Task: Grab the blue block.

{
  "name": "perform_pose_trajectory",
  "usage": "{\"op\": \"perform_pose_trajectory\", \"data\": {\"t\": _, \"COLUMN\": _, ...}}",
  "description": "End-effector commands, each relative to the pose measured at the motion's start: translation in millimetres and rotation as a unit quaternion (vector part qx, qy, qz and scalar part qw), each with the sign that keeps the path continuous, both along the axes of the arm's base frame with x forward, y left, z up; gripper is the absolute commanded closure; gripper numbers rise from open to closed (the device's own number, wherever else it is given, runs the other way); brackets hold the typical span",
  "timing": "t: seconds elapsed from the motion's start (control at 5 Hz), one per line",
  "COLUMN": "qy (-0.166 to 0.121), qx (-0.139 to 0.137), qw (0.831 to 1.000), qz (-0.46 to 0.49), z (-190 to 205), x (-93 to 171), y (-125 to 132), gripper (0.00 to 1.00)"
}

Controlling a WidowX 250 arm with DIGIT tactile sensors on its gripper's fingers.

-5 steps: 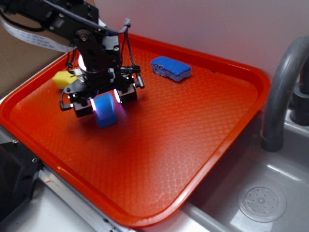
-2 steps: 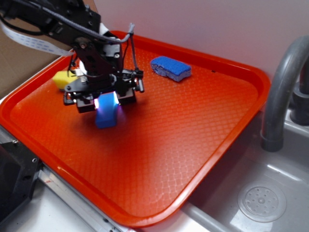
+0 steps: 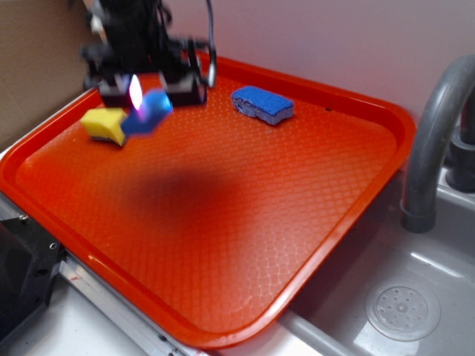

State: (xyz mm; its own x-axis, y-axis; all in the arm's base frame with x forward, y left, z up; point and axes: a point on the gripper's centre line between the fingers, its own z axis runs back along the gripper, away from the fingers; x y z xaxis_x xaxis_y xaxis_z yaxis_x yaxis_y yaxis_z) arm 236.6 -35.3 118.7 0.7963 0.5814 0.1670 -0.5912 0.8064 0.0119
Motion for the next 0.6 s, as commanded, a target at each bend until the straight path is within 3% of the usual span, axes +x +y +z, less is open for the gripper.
{"op": "perform_pose_trajectory", "data": {"t": 0.0, "qy": -0.016, "qx": -0.074, "qw": 0.988, "qz": -0.132, "z": 91, "x": 8, "y": 16, "gripper": 1.0}}
{"op": "perform_pose_trajectory", "data": {"t": 0.2, "qy": -0.055, "qx": -0.089, "qw": 0.985, "qz": -0.137, "z": 111, "x": 2, "y": 26, "gripper": 1.0}}
{"op": "perform_pose_trajectory", "data": {"t": 0.4, "qy": -0.037, "qx": -0.072, "qw": 0.987, "qz": -0.135, "z": 102, "x": 7, "y": 19, "gripper": 1.0}}
